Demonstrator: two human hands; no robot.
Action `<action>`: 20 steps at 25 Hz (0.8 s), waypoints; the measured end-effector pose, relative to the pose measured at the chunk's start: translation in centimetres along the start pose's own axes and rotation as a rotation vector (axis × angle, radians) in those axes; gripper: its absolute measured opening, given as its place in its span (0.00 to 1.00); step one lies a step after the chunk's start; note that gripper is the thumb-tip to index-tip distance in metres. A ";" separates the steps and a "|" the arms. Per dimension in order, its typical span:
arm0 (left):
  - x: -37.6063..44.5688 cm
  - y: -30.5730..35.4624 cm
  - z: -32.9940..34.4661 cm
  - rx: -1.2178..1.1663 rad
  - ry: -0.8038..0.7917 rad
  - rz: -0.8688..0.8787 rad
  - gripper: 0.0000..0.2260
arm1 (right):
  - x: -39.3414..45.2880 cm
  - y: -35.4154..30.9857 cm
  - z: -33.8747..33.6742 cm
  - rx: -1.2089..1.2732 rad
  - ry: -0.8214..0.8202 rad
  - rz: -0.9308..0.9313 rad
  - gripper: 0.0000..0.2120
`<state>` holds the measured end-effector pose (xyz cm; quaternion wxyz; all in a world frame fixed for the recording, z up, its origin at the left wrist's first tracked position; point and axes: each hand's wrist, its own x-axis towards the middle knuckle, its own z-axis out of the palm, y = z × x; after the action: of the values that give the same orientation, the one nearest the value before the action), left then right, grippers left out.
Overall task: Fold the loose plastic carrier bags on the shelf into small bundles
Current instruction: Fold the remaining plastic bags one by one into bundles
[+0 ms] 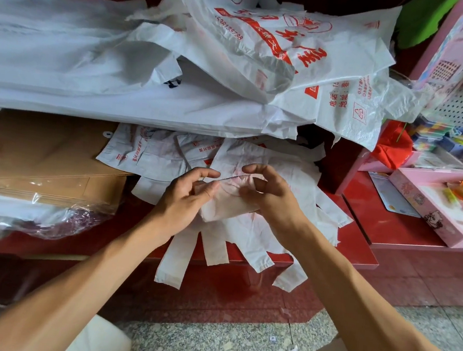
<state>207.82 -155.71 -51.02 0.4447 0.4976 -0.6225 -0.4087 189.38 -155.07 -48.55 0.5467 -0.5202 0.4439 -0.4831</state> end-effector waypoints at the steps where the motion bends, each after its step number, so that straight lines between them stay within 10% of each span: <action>1: -0.3 0.2 -0.6 -0.041 0.004 0.004 0.04 | -0.1 -0.1 0.1 -0.020 -0.002 0.002 0.13; 6: -2.4 1.5 -5.0 0.015 0.134 0.023 0.10 | -0.9 -0.7 2.8 -0.461 -0.121 0.002 0.10; 20: -23.0 1.6 -24.8 0.407 0.597 -0.068 0.12 | -3.2 -2.7 26.4 0.048 -0.477 0.163 0.03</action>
<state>233.71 -134.47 -46.22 0.4849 0.6937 -0.5171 -0.1276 214.86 -148.18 -44.21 0.6852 -0.5690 0.3314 -0.3115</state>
